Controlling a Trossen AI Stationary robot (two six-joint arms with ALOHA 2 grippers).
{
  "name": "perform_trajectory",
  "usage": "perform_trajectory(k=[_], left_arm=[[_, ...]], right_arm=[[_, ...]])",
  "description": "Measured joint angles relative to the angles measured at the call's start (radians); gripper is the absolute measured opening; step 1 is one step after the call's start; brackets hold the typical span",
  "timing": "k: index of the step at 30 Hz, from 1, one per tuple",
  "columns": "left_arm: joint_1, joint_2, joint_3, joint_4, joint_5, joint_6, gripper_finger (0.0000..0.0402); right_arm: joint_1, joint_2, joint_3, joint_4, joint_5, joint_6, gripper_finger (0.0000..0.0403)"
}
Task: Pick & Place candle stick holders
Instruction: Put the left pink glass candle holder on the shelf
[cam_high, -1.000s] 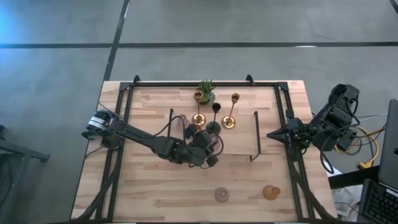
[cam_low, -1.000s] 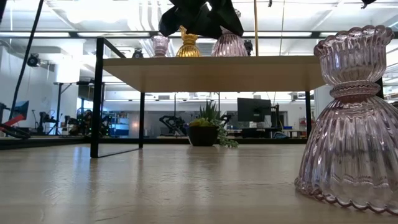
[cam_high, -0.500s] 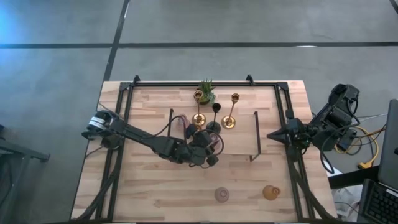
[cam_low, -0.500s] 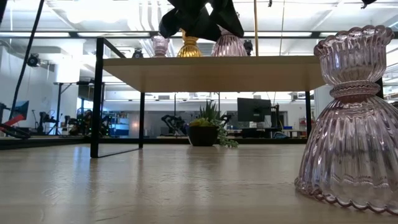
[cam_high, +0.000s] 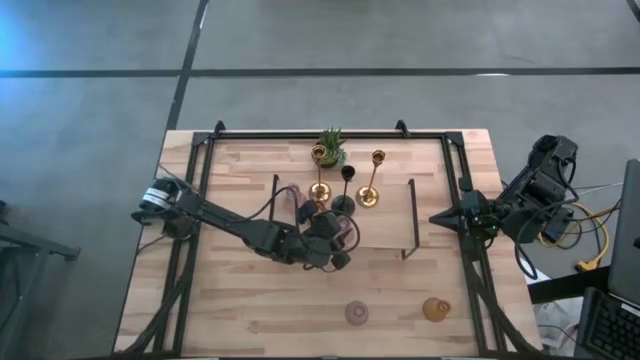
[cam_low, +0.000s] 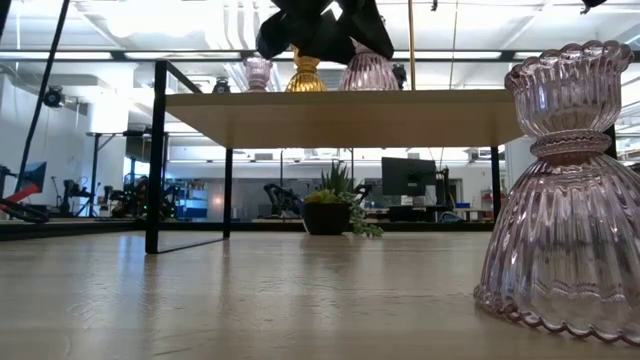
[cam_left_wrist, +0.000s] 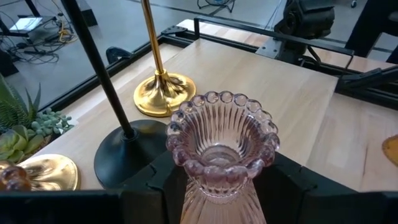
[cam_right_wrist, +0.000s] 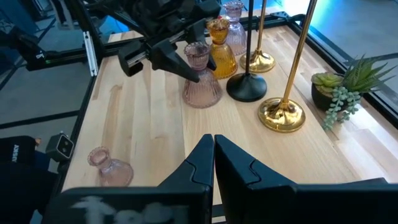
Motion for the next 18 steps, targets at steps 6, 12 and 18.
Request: perform_trajectory(k=[6, 12, 18], left_arm=[[-0.002, 0.0, 0.004, -0.001, 0.003, 0.018, 0.0165], [-0.002, -0.001, 0.004, -0.004, 0.002, 0.025, 0.0184], [-0.002, -0.001, 0.005, -0.002, -0.001, 0.021, 0.0236]], right_arm=[[0.0, 0.0, 0.0, 0.0, -0.004, 0.005, 0.0008], [0.0, 0.0, 0.0, 0.003, -0.021, 0.01, 0.0008], [0.0, 0.0, 0.0, 0.002, -0.022, 0.027, 0.0008]])
